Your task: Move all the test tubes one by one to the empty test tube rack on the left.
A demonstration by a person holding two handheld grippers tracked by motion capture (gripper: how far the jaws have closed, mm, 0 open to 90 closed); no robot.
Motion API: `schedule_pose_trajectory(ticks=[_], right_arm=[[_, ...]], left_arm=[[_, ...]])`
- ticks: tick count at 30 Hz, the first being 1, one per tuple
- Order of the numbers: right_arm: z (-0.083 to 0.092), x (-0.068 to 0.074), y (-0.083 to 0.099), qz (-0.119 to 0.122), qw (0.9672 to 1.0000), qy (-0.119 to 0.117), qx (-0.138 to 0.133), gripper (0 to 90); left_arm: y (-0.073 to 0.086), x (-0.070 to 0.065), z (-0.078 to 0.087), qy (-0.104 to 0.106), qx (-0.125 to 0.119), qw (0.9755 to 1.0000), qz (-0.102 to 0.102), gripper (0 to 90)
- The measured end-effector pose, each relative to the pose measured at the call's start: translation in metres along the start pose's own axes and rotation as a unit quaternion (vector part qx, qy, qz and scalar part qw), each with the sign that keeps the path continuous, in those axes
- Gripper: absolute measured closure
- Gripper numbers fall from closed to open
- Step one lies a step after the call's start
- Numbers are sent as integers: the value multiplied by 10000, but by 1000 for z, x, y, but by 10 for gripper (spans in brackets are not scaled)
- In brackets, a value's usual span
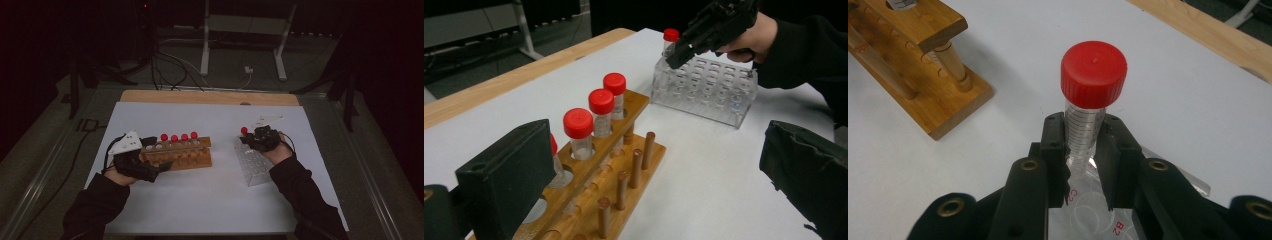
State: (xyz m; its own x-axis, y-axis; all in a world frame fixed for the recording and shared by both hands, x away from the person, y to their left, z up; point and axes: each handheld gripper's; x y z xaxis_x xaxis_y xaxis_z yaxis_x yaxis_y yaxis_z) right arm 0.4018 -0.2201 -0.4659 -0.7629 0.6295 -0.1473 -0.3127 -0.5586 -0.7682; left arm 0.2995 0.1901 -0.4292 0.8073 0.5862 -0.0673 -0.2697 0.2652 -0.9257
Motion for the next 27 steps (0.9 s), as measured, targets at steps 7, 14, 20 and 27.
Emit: schedule_pose_trajectory(ticks=[7, 14, 20, 27], right_arm=[[7, 1, -5, 37, 10000, 59, -40, 756], [24, 1, -12, 33, 9997, 85, -243, 757], [42, 3, -21, 115, 9991, 157, -372, 757], [63, 13, -32, 189, 9983, 95, -546, 757]], left_arm=[[-1, 1, 0, 1, -3, 10000, 41, 19], [-2, 0, 0, 35, -6, 10000, 34, 19], [-3, -1, 0, 31, -39, 10000, 45, 19], [-8, -3, 3, 39, -101, 9999, -17, 21]])
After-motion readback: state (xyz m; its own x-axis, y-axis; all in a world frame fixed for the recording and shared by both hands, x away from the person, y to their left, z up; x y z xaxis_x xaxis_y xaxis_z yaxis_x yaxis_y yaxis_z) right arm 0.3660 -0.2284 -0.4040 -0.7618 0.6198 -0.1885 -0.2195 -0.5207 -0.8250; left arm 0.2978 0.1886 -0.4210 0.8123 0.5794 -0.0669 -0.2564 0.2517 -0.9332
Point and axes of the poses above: each handheld gripper's, and its own axes: z roughly backward along the jaws, y roughly out of its underside, x roughly to its left, and after that the axes turned 5 degrees about z, right-handed
